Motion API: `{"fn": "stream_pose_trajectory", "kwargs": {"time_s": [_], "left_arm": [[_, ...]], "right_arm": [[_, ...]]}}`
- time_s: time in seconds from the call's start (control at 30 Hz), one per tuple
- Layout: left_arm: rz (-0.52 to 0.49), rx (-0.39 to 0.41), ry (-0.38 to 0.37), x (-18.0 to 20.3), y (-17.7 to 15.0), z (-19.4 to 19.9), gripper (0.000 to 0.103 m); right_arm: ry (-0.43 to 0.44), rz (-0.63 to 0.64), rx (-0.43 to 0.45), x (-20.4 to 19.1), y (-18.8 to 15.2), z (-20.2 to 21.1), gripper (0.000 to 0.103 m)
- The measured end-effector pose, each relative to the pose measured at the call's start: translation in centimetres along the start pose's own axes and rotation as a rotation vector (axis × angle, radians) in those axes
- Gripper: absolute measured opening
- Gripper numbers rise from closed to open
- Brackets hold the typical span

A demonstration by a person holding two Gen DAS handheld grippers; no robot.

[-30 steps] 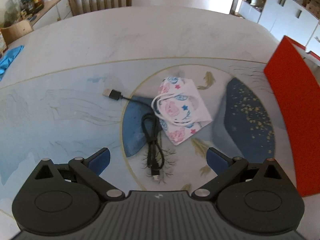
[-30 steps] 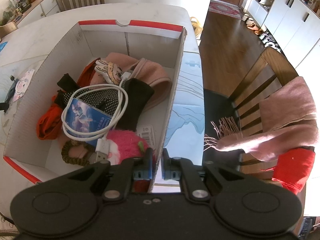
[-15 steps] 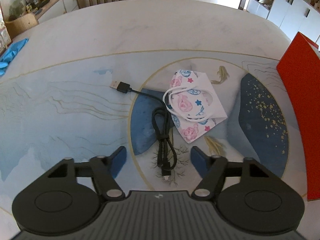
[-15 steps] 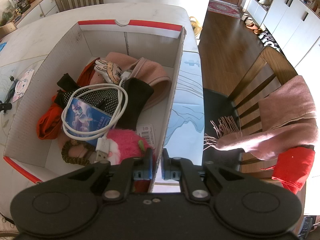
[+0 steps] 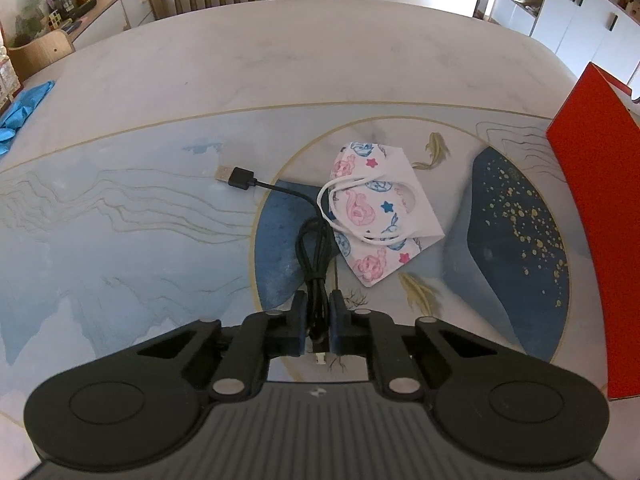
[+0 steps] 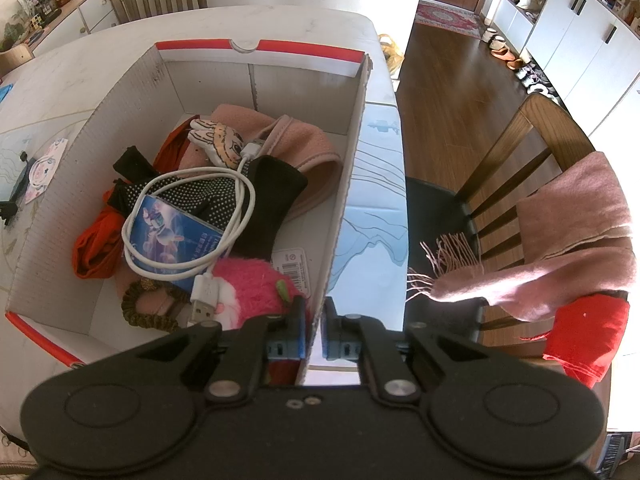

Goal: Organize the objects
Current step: 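Grasp the black cable with the left tool and lift it, then carry the black cable toward the box with the left tool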

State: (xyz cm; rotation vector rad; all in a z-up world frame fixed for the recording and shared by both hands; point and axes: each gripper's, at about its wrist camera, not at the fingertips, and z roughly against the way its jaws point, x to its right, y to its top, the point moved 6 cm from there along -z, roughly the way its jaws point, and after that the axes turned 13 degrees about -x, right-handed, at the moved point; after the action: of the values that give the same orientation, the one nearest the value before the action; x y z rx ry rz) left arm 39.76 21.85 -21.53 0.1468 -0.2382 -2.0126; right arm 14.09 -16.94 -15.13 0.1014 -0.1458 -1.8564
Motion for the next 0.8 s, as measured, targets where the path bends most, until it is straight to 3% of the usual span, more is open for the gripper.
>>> {"fn": "stream_pose_trajectory", "kwargs": {"time_s": [0.33, 0.8], "left_arm": [[0.078, 0.054, -0.080, -0.4, -0.5, 2.3, 0.007], [0.057, 0.196, -0.200, 2.1, -0.3, 9.5, 0.003]], "right_arm": [[-0.006, 0.006, 0.006, -0.1, 0.0, 0.0, 0.005], [-0.001, 0.010, 0.010, -0.1, 0.1, -0.1, 0.005]]}}
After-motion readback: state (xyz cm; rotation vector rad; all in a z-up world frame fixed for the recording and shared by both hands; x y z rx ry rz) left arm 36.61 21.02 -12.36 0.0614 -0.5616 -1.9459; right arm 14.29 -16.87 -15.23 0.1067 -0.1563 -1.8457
